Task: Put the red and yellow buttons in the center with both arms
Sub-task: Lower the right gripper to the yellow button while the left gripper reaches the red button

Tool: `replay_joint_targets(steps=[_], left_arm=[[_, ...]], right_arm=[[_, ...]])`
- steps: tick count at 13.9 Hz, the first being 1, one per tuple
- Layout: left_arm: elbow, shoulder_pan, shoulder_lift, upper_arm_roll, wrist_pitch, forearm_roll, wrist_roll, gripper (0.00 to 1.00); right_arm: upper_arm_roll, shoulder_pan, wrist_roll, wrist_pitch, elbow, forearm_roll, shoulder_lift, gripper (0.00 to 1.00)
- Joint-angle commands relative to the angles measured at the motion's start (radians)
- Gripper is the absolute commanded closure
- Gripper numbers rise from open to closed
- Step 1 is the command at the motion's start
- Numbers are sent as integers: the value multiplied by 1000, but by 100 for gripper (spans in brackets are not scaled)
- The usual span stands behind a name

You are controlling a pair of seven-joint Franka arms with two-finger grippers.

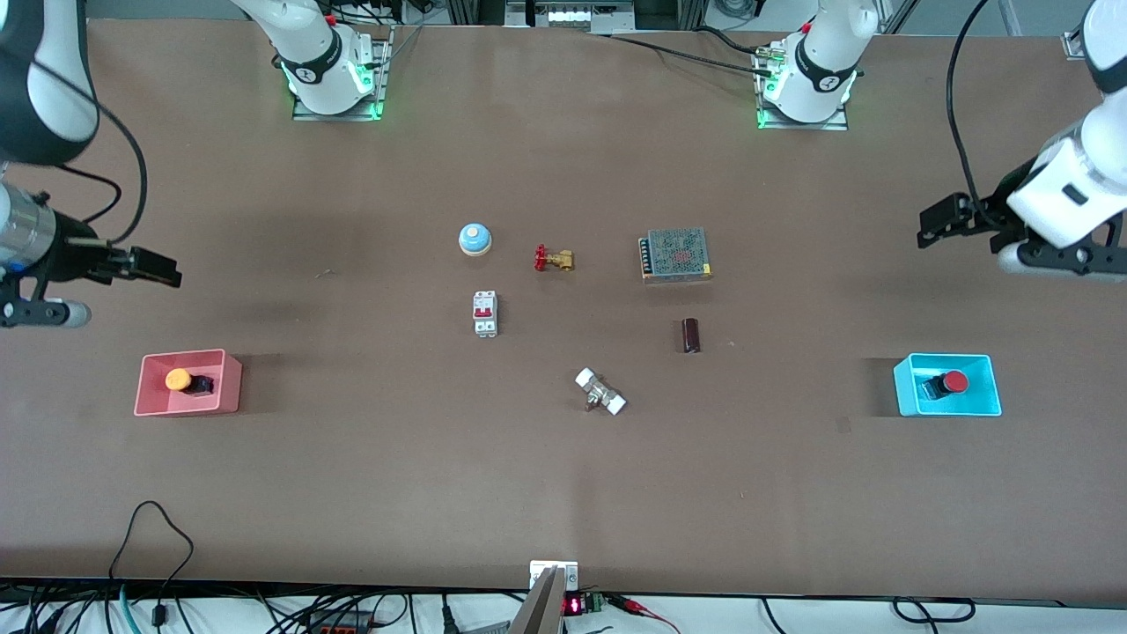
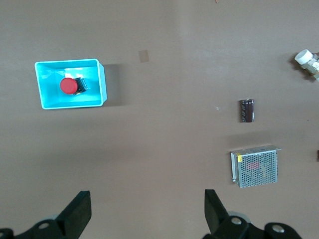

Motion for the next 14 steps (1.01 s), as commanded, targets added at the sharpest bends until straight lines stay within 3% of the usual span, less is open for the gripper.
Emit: replay_joint_targets(steps=[1,3,5,9,14], left_arm=[[144,52,163,14,-26,14,14,0],[150,106,214,14,15,32,42,0],[133,112,271,14,137,151,102,0],[118,184,398,13,355,164,161,0],[-115,227,453,11,749,156,168,0]], right_arm=[[4,-32,-53,71,21,-35,70,0],[4,-47,-49,121,21,-41,117,0],[4,-69,-52,181,21,-41,162,0],[4,-81,-64,298,18,-44,234,0],[4,-93,-87,451,7,-64,307,0]])
